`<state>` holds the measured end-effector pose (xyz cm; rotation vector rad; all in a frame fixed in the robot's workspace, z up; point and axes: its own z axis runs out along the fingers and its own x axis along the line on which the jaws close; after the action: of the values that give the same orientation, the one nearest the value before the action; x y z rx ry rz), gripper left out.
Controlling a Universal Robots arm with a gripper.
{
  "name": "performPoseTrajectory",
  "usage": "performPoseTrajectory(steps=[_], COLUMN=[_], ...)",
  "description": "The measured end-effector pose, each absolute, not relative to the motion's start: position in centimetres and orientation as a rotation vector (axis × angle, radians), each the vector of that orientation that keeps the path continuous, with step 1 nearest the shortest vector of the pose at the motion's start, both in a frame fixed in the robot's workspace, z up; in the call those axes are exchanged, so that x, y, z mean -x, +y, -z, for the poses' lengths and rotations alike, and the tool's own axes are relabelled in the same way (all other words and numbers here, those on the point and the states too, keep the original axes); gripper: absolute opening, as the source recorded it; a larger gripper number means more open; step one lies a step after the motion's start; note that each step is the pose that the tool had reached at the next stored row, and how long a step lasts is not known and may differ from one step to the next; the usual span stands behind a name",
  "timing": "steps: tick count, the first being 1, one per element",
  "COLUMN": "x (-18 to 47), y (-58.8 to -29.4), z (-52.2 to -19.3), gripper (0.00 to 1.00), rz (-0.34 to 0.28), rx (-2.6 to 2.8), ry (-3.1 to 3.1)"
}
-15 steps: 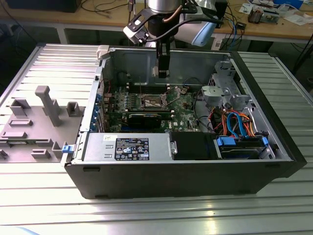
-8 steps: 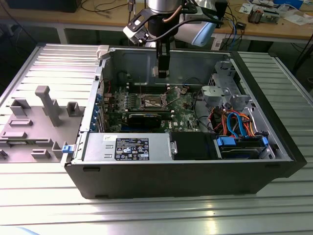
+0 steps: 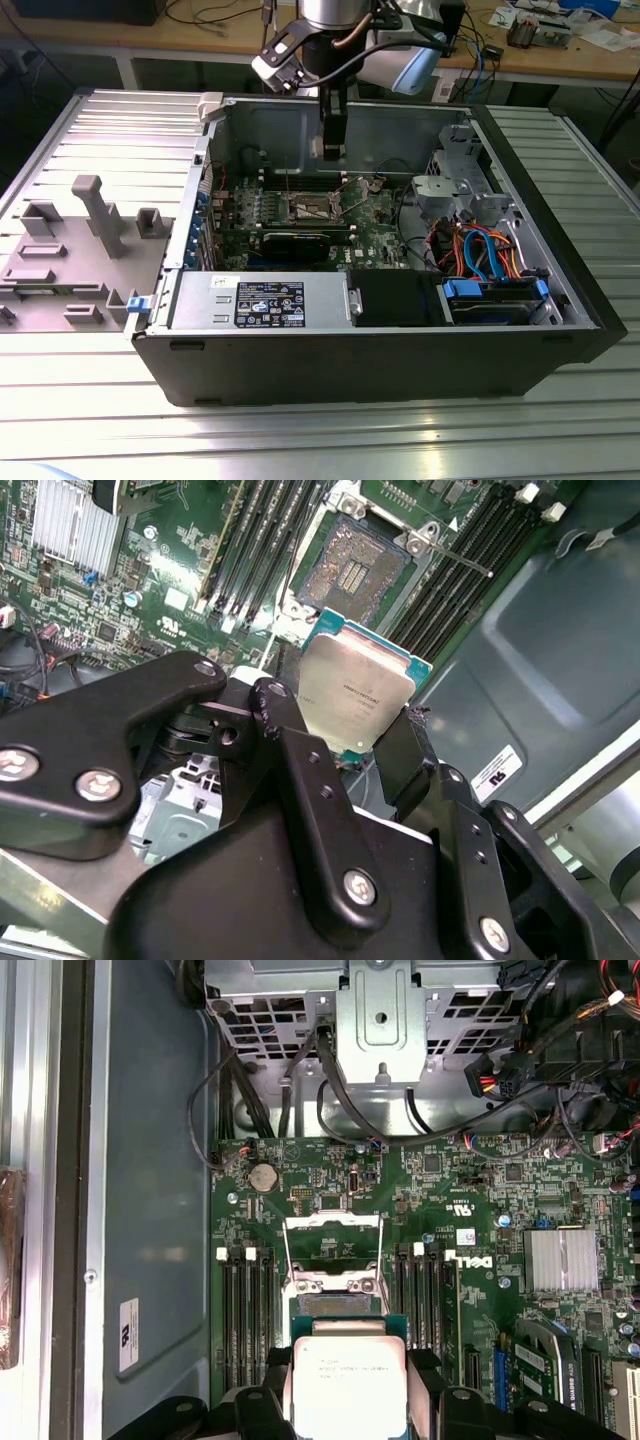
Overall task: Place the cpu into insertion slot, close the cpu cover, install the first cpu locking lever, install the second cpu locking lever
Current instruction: 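Place the cpu into insertion slot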
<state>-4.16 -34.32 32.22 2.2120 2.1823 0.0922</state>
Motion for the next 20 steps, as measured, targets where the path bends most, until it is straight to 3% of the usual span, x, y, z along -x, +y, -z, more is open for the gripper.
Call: performPoseTrajectory(steps=[13, 20], x=[4.5, 4.5], y=[-34.3, -34.3], z=[-29.1, -29.0], gripper=[0.54, 0.54], rz=[-0.093, -0.093], rx=[-2.207, -2.207], ry=[2.188, 2.188])
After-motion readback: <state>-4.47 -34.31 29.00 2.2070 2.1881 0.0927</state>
